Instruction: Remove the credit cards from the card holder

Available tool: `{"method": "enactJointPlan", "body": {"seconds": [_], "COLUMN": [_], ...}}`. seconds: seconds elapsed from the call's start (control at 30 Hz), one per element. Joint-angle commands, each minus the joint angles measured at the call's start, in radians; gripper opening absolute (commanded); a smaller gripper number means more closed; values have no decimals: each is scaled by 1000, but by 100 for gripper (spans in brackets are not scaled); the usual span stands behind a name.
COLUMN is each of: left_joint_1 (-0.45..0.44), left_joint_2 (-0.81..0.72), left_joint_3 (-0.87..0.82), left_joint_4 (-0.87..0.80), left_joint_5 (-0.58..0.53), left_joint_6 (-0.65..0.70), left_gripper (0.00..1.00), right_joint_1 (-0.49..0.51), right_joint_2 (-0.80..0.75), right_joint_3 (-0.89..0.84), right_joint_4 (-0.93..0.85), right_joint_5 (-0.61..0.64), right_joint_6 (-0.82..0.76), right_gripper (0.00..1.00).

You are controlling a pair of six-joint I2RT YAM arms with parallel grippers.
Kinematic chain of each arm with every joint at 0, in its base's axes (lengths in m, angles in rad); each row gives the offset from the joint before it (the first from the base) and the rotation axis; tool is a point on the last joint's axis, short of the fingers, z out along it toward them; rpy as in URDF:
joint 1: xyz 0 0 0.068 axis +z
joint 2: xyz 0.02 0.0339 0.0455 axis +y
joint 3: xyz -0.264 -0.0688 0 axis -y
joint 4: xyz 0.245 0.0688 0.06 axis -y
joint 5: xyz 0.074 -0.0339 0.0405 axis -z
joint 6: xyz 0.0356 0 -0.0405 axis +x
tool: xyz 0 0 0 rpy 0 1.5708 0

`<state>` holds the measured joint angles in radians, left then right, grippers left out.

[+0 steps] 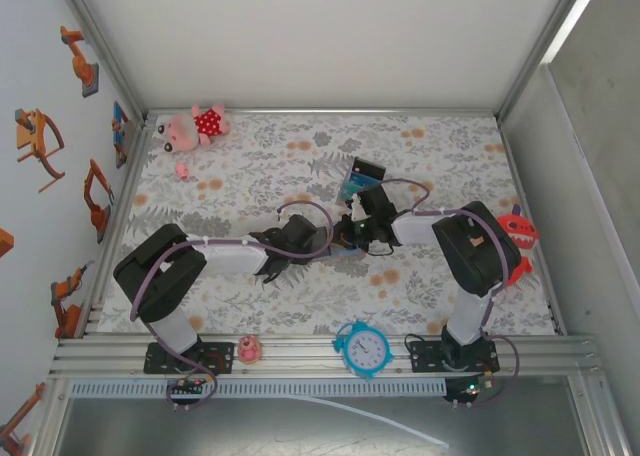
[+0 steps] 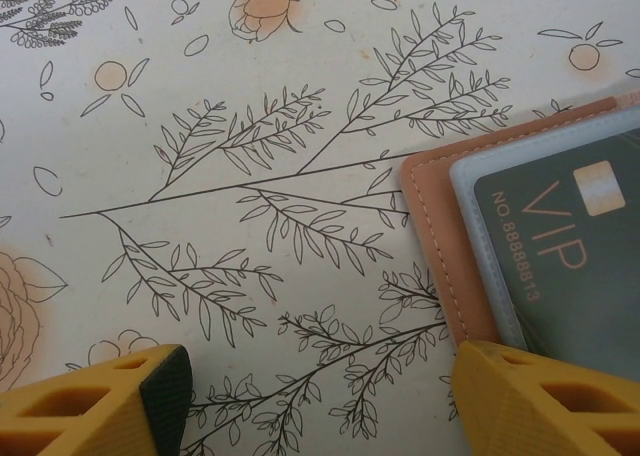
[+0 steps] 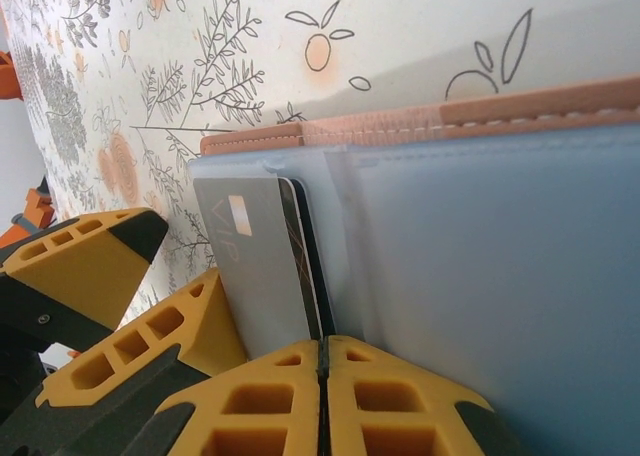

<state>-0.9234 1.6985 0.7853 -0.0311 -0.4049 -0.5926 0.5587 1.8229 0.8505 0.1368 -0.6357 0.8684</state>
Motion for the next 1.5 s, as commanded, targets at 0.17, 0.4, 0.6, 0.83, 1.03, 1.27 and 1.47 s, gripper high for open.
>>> {"method": "enactJointPlan", "body": {"seconds": [0.17,0.4,0.6,0.83,1.03,1.27,1.47], "left_joint_1": [-32,-29,-29,-29,-29,-29,-30], "left_joint_2": [47,51,55,48,30,13,-4], "left_joint_3": [15,27,26,29,29,49,68], "left_joint_4": [-20,-45,-49,-63,-70,-78,-97], "left_joint_5": [105,96,90,83,82,80,83], "left_joint_6": [-10,2,5,7,13,37,43], "left_gripper": [71,71,70,70,70,70,73], "right_joint_1": [30,17,8,-8,-13,-14,-14], "right_joint_2": [-25,-63,-81,-93,-108,-96,-121], "right_joint_3": [32,64,85,91,118,152,122], "right_joint_4": [-103,-261,-351,-376,-450,-475,-422], "right_joint_5": [-7,92,149,157,207,213,183], "right_joint_6": [-79,-158,-208,-224,-261,-270,-219], "right_gripper": [0,0,0,0,0,0,0]}}
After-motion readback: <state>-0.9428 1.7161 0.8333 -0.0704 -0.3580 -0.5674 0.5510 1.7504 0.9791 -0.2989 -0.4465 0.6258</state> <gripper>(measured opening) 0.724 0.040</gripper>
